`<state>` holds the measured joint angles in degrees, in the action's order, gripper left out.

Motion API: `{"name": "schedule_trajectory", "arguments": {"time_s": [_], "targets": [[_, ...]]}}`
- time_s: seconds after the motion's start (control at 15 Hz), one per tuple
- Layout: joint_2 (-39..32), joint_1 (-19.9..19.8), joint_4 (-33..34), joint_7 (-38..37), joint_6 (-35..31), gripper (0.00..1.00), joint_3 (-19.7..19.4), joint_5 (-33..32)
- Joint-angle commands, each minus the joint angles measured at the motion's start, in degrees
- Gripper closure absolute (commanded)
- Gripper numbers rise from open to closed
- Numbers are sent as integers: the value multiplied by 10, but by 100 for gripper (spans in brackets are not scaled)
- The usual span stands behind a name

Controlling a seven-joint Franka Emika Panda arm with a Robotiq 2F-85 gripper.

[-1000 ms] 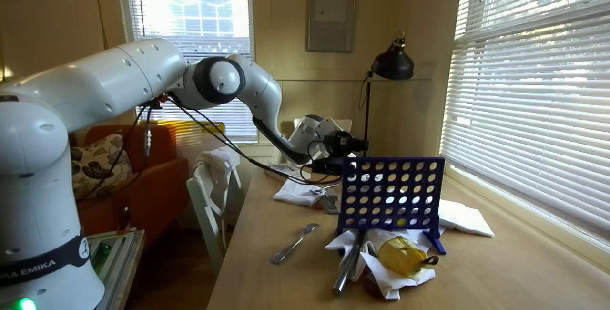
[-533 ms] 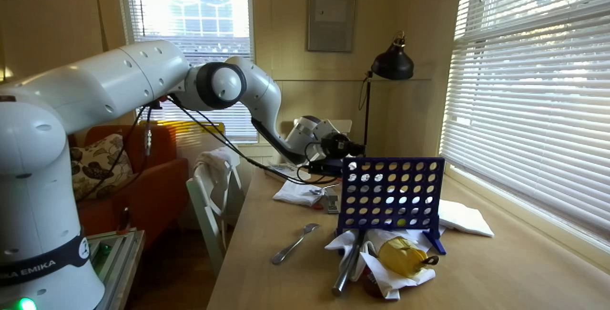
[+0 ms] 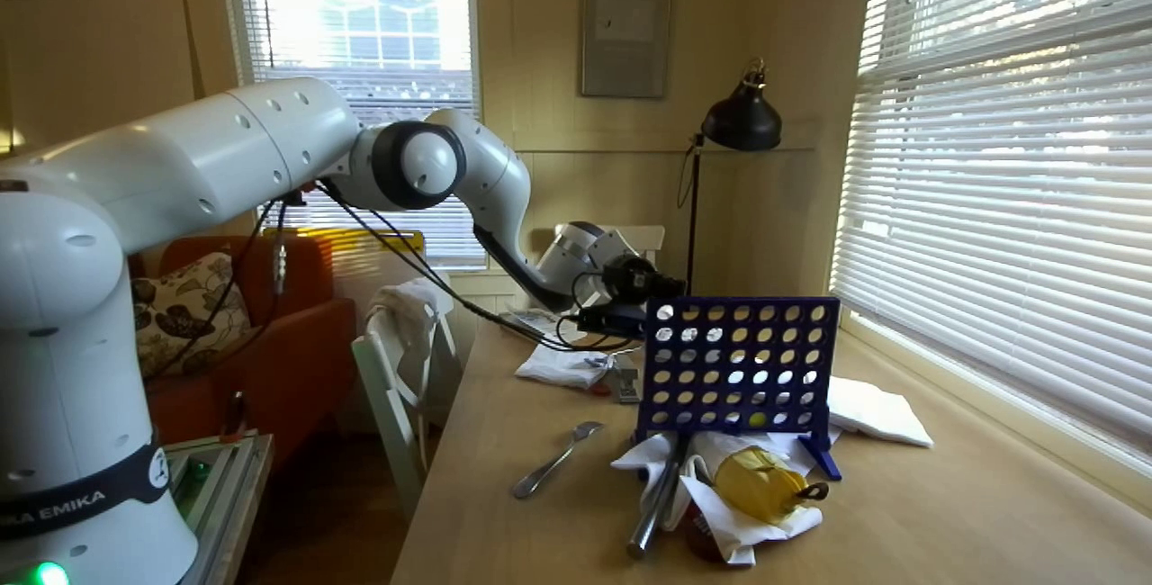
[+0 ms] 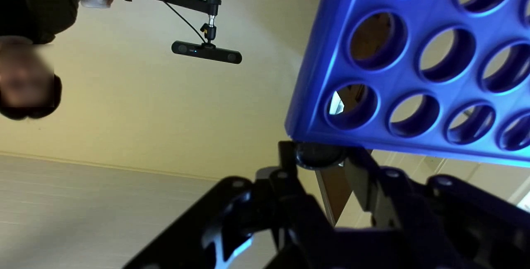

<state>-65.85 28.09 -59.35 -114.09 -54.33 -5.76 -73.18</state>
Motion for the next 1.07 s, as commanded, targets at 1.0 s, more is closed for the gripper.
{"name": "schedule_trajectory", "arguments": {"time_s": [1.0], "targets": [[-9,16,69,22,62,0,10,-33]]}}
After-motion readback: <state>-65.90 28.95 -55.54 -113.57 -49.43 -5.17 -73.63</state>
